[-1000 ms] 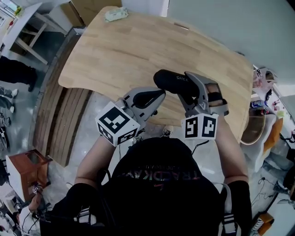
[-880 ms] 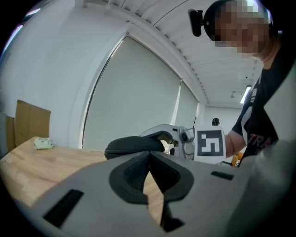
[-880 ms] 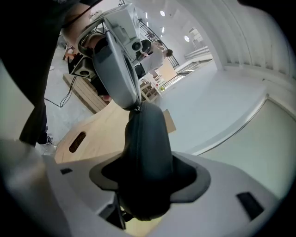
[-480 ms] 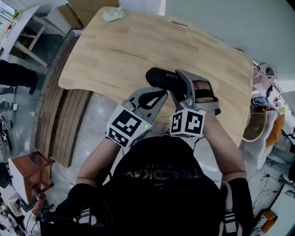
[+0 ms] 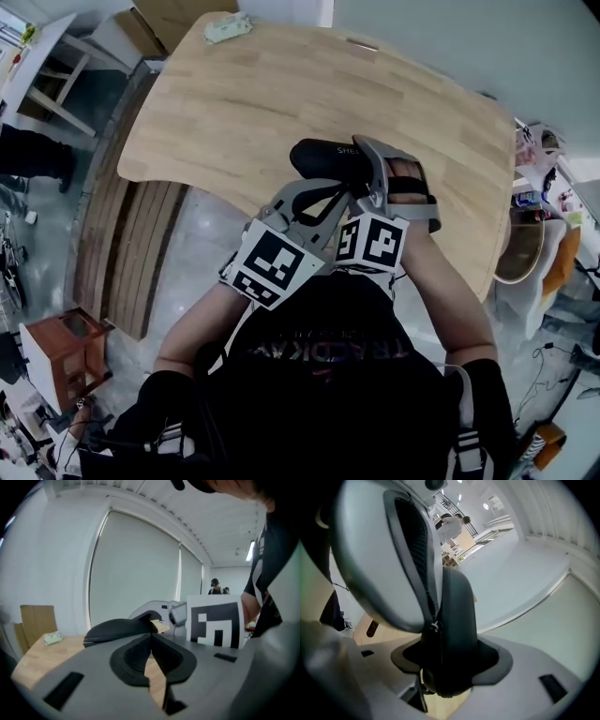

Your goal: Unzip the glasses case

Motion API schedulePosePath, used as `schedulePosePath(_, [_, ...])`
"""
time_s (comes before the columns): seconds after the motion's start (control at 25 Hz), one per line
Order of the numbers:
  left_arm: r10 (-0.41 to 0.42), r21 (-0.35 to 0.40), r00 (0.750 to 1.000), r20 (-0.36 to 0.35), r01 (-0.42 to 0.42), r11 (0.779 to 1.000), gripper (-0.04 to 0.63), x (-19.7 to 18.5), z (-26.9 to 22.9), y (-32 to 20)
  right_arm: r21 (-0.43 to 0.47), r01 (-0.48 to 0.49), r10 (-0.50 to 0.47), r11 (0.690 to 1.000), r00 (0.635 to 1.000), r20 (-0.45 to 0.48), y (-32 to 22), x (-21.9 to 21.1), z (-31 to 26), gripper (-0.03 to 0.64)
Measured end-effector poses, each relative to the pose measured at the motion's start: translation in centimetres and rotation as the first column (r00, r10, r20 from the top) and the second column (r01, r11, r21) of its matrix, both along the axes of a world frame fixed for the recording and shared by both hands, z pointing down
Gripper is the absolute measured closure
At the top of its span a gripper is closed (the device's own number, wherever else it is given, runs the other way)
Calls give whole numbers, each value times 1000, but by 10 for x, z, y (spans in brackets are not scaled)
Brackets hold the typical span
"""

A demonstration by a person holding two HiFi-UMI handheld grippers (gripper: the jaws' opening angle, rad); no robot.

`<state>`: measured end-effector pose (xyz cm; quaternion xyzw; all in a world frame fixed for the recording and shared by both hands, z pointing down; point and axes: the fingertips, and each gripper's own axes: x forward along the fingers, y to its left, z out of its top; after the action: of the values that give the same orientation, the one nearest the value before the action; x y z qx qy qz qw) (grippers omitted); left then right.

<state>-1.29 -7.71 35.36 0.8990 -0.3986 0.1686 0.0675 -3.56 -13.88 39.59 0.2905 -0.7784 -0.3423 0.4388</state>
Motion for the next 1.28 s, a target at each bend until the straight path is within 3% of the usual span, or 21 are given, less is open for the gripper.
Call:
schedulePosePath(0.12, [9,-24,998,-57,-11,1000,580,0,0,0,-12,3,-4,1000,1000,-10,-1,2,3,339])
schedulePosePath(0.2, [-10,-67,989,-144,0,998,580,-7,-1,3,-24,-4,3,1000,1000,-8,-2,5,6,339])
schedulePosePath(0.32, [-73,-134,954,-292,35,990,580,-28,-5,5,-32,-26,27,999,1000,6,-6,13,5,339])
schedulePosePath(0.44, [-157,-179,924,-349,99,979,567,-62,0,3,-29,-34,35,999,999,19,-8,20,5,339])
schedulePosePath(0.52, [-171,-210,913,-371,96,973,454,-76,5,2,-19,-24,24,1000,999,22,-9,21,3,339])
schedulePosePath(0.64, [-135,-227,900,-415,41,973,342,-78,4,-1,-3,29,-29,1000,999,20,-1,17,-2,339])
schedulePosePath(0.76, [-37,-199,903,-428,-55,978,265,-64,-5,-1,1,107,-107,994,994,17,13,7,-6,339])
schedulePosePath(0.96, [63,-183,905,-420,-153,971,250,-44,-10,-4,22,194,-195,981,981,15,30,-5,-13,339])
schedulePosePath(1.28, [143,-192,869,-473,-260,946,252,-30,-13,6,39,253,-254,967,967,9,43,-5,-17,337])
